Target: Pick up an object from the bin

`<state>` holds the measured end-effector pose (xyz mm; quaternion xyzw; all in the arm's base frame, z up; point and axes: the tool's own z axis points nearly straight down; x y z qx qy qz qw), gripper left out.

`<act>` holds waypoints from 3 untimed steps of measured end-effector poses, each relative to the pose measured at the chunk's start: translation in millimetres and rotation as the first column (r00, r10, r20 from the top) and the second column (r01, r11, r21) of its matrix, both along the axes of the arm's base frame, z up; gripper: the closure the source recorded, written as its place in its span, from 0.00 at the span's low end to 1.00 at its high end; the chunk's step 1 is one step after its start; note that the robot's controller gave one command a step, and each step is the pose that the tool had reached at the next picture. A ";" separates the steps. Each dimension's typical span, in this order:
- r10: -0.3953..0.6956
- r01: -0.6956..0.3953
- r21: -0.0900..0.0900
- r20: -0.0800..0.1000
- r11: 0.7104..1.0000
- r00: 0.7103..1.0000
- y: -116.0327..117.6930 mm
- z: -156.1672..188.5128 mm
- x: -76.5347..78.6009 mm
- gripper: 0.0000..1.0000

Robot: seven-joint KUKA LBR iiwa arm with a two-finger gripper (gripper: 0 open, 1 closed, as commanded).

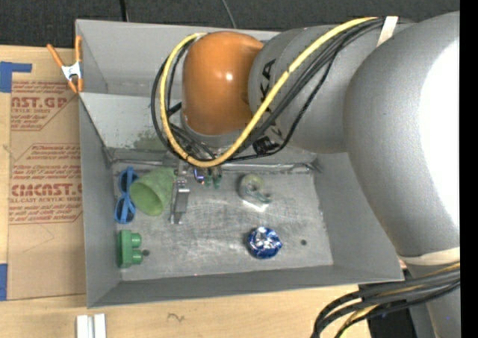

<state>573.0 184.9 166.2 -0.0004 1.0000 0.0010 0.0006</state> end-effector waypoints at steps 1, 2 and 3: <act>-0.079 0.079 0.000 0.003 0.997 0.997 18.5 -49.8 -2.2 0.00; -0.438 0.438 -0.003 -0.002 0.899 0.899 -2.1 -51.4 -14.7 0.00; -0.303 0.303 0.000 0.004 0.953 0.953 -68.2 -95.7 -56.6 0.00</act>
Offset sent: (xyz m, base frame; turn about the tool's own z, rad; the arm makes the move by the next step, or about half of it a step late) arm -0.0052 0.0321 -0.0937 0.1211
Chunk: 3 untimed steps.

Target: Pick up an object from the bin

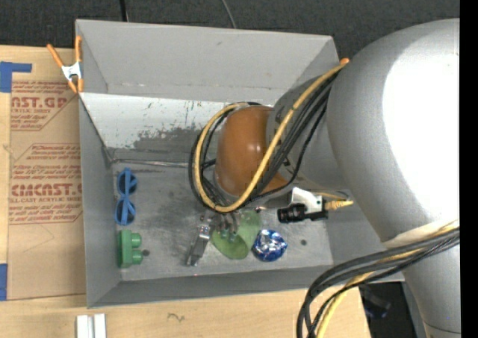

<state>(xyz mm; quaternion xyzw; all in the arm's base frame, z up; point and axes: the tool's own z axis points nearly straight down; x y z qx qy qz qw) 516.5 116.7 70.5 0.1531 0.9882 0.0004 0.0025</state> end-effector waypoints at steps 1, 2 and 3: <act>0.155 -0.155 -0.001 0.004 0.988 0.988 -69.5 1.2 -23.1 0.00; 0.156 -0.156 0.001 0.000 0.988 0.988 -67.9 0.6 -24.0 1.00; 0.156 -0.156 0.001 0.001 0.988 0.988 -67.8 0.7 -23.9 0.00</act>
Offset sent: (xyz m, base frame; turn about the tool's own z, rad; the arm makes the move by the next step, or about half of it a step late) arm -0.0256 -0.0685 -0.0005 -0.1575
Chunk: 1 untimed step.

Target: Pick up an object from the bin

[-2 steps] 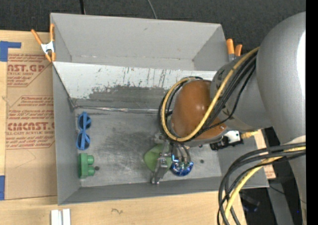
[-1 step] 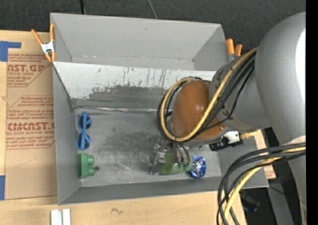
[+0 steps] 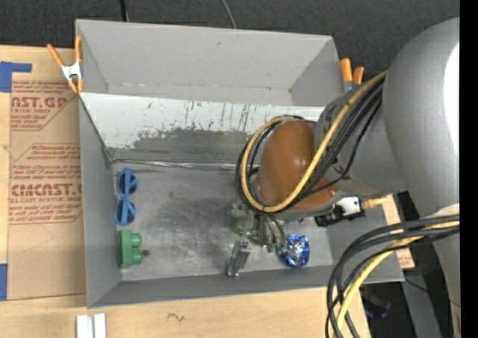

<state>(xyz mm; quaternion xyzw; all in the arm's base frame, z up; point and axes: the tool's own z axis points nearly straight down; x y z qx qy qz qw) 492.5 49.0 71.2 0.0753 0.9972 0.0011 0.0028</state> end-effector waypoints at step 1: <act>0.041 -0.041 -0.004 -0.003 0.999 0.999 -49.4 39.6 -10.7 0.00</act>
Offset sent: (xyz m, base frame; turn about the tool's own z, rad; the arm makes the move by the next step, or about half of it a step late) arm -0.0112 -0.0465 0.0380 -0.0448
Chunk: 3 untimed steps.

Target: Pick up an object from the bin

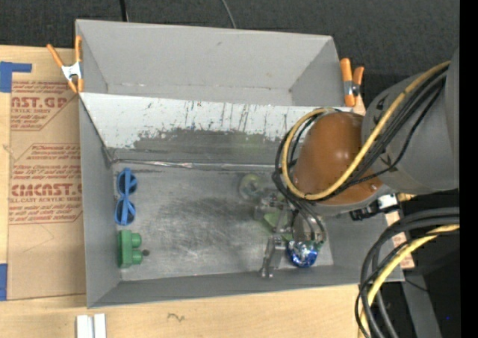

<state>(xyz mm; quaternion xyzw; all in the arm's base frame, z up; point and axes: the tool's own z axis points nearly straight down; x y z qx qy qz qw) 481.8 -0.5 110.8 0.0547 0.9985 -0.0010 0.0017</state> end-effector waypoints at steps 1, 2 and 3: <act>0.060 -0.060 -0.001 -0.001 0.998 0.998 -67.0 -6.8 19.4 0.00; 0.357 -0.357 0.019 0.013 0.934 0.934 -133.0 -7.2 3.4 0.00; 0.676 -0.676 -0.011 0.014 0.737 0.737 -119.9 -36.6 6.4 0.00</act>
Offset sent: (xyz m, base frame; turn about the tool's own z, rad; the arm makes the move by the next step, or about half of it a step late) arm 0.0188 -0.0630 -0.0062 -0.0650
